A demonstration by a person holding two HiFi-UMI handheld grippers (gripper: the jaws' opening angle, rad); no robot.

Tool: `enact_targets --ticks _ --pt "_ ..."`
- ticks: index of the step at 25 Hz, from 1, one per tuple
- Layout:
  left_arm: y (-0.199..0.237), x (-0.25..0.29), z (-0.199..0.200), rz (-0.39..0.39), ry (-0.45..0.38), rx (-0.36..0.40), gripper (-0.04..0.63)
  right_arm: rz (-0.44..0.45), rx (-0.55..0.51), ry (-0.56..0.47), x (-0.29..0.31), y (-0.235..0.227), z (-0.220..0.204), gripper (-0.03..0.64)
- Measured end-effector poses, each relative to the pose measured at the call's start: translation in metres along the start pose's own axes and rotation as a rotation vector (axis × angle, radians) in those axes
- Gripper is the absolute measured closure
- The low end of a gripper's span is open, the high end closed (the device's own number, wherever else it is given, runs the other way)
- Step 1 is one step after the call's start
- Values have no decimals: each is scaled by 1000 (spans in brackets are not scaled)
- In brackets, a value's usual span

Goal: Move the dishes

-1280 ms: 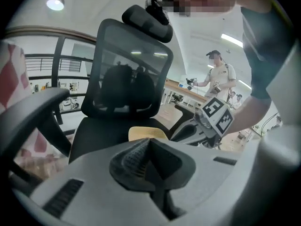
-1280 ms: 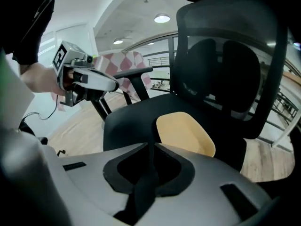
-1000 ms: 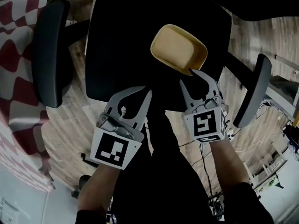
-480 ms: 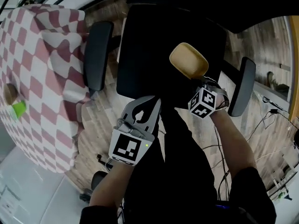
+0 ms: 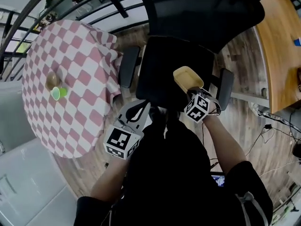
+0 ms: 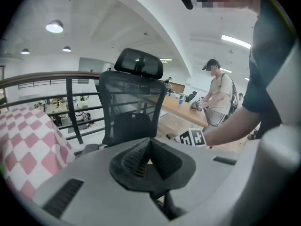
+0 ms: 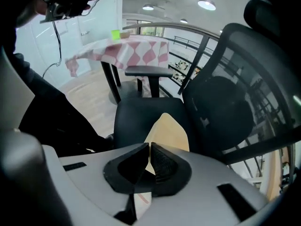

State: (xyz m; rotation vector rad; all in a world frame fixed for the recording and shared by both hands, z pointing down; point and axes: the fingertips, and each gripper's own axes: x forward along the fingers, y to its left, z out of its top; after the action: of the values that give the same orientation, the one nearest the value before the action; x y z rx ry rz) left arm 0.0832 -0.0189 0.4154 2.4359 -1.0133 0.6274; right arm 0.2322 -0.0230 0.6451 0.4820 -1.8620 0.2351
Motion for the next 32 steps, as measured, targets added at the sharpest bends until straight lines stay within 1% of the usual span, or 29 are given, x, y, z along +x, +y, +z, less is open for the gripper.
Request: enact_targets --ticks 4,7,9,11,14,17,19,22,26,29,32 --pt "2 -32 25 79 -77 1 595 -52 -39 -80 -52 -12 30 588" --pt "2 -54 30 116 -119 -16 595 -78 -90 -138 -92 -10 54 588" --pt "7 -66 29 134 -143 -33 595 -100 -143 -171 -114 -10 75 586" --pt "18 -86 27 161 -172 -48 595 -115 -193 -206 -132 -2 107 586" --pt "54 -144 21 223 -219 -55 595 -120 -249 -265 -150 33 178 588" --pt "83 -178 9 308 -265 -67 595 -109 -335 -311 -148 59 231 588" --pt "98 -202 -6 338 -271 -85 595 -93 -377 -324 -139 86 262 587" --pt "127 -249 -24 357 -270 -103 595 -57 -431 -339 -124 137 324 588" --pt "162 -308 -45 361 -298 -91 595 -23 -499 -337 -100 200 397 586" --pt "184 -348 -66 362 -284 -92 595 -4 -524 -329 -79 237 438 586" --pt "202 -378 -85 381 -276 -120 595 8 -549 -289 -53 255 461 586"
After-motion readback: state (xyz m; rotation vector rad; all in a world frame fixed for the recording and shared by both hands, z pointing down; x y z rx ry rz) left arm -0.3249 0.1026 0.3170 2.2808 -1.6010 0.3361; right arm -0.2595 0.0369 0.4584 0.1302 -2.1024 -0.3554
